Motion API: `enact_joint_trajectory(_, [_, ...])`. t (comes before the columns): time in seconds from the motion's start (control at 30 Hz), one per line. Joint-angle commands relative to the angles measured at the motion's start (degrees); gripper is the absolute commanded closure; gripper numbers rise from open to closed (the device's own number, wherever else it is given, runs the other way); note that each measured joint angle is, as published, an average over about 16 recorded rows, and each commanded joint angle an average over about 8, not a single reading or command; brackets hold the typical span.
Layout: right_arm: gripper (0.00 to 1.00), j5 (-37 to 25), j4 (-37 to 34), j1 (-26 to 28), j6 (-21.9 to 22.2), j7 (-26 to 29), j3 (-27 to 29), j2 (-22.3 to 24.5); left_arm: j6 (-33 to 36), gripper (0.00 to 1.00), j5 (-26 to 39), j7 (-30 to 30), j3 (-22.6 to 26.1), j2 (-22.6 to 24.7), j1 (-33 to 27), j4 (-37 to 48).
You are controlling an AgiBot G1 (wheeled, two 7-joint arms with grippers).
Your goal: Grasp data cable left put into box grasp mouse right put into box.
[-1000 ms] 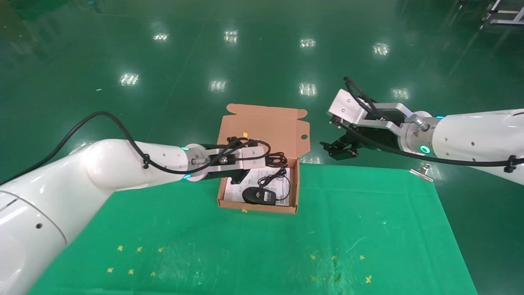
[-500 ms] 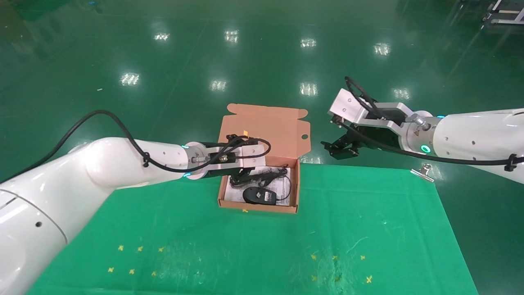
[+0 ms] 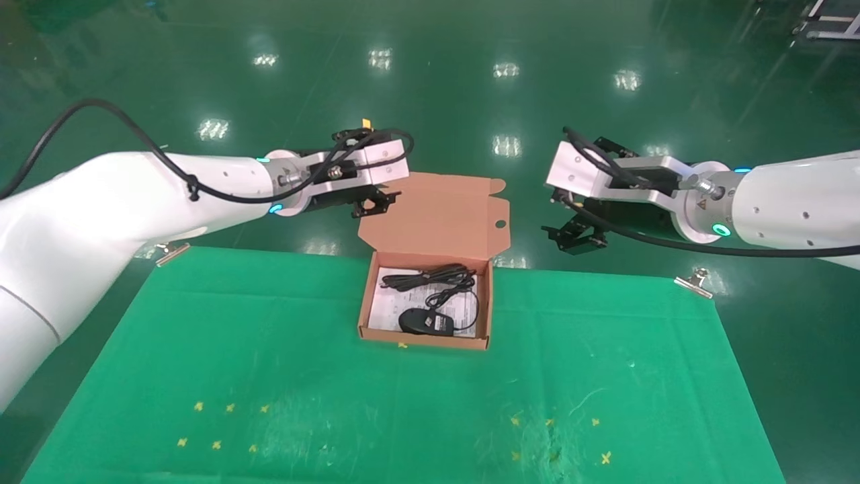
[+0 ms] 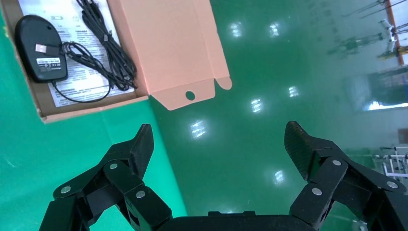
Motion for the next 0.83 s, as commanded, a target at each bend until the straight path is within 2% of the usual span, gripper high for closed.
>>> enact_joint_trajectory(0.03, [0.00,-0.72,0.70,0.74,-1.17,-0.51,-0.55,0.12,-0.30,0.00,-0.05,-0.28,-0.08,-0.04,-0.59,0.41])
enact_joint_trajectory(0.73, [0.00,20.31,1.80,-13.64,-17.07,-11.05,19.23,4.31,18.63,0.00,-17.29,-4.54,-15.15,-13.84,11.96,-13.86])
enact_joint_trajectory(0.83, [0.00,21.87,1.87,-14.71,-18.22,-11.81,20.70,4.62,19.98,0.00,-18.52,-4.84,-16.23,-14.82,12.86,-14.88])
